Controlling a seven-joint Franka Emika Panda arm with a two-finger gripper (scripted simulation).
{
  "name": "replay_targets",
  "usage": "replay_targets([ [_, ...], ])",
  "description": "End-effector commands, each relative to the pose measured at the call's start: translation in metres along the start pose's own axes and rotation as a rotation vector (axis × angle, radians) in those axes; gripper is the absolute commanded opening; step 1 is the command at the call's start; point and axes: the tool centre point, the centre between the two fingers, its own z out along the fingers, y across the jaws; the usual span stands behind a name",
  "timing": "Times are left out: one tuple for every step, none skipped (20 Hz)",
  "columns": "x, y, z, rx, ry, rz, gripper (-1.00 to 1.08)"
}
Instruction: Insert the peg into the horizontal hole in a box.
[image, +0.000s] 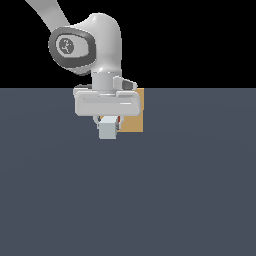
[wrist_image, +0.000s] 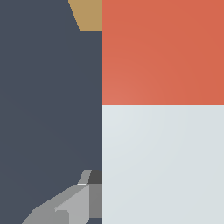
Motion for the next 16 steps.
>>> replay_targets([
  [0.009,0.001,-0.002,-0.005,0.001,-0.002,-1.0],
  [0.014,0.001,-0.002,-0.005,0.001,-0.002,-1.0],
  [0.02,0.001,-0.002,-0.005,0.001,-0.002,-1.0],
  [0.027,0.001,-0.003,-0.006,0.002,-0.002,-1.0],
  [0.034,0.001,-0.003,-0.006,0.002,-0.002,-1.0],
  [0.043,0.001,-0.003,-0.006,0.002,-0.002,-1.0],
  [0.052,0.001,-0.003,-0.007,0.002,-0.002,-1.0],
  [0.06,0.001,-0.003,-0.007,0.002,-0.002,-1.0],
  [0.067,0.001,-0.004,-0.007,0.002,-0.001,-1.0],
  [0.074,0.001,-0.004,-0.007,0.002,-0.001,-1.0],
  [0.08,0.001,-0.004,-0.008,0.002,-0.001,-1.0],
  [0.085,0.001,-0.004,-0.008,0.002,-0.001,-1.0],
  [0.09,0.001,-0.004,-0.008,0.002,-0.002,-1.0],
  [0.093,0.001,-0.004,-0.008,0.002,-0.002,-1.0],
  [0.096,0.002,-0.004,-0.008,0.002,-0.002,-1.0],
  [0.098,0.002,-0.004,-0.009,0.002,-0.002,-1.0],
])
